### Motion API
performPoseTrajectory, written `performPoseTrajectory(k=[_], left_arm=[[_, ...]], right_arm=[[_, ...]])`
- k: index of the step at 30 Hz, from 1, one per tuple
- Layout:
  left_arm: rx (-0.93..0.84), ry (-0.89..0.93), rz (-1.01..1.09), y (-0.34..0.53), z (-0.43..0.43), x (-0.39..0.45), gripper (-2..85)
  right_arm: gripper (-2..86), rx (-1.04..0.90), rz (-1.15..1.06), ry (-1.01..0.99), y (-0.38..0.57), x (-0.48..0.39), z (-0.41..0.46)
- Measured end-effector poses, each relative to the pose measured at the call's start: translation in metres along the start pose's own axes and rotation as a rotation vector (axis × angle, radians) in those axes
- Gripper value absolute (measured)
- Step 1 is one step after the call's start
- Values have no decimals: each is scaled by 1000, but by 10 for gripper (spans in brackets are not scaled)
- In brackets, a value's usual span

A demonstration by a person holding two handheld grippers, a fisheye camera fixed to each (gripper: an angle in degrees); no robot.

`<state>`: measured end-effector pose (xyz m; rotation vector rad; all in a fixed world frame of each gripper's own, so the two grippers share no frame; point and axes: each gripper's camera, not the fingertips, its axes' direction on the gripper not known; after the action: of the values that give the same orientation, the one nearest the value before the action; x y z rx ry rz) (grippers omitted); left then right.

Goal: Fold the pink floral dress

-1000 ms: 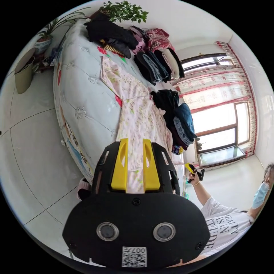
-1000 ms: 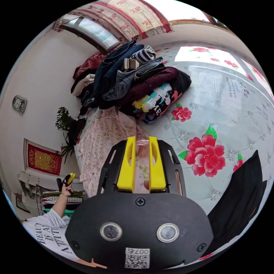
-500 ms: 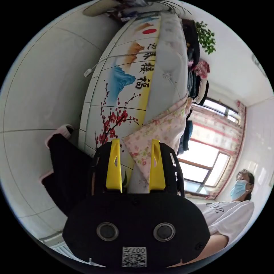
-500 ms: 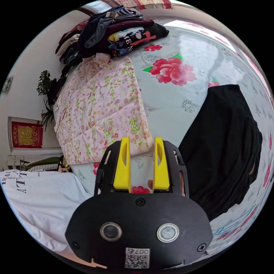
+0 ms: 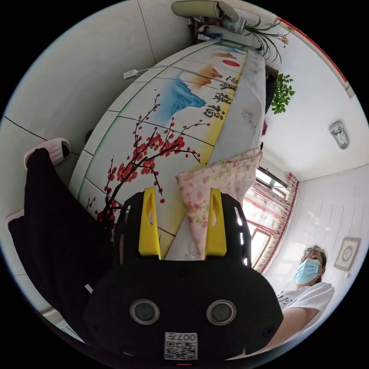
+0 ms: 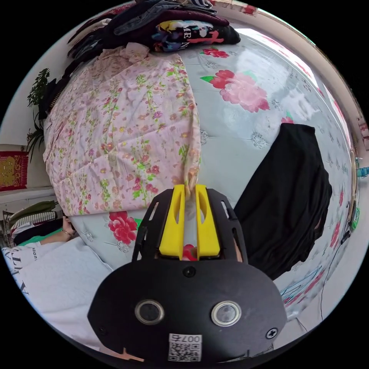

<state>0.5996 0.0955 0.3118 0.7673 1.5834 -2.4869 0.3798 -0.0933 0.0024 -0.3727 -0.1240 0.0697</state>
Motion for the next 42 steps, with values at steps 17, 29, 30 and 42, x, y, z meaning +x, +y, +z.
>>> performPoseTrajectory(k=[17, 29, 30, 42], left_arm=[[-88, 245, 400, 79, -117, 151, -9], [-223, 294, 1021, 183, -130, 480, -10], [-222, 280, 1062, 183, -117, 500, -10], [-360, 319, 1017, 128, 91, 652, -10]], right_arm=[[-2, 336, 299, -904, 126, 120, -137], [-3, 862, -126, -1191, 221, 73, -400], [-3, 895, -118, -1176, 219, 67, -414], [-3, 996, -79, -1111, 111, 7, -578]])
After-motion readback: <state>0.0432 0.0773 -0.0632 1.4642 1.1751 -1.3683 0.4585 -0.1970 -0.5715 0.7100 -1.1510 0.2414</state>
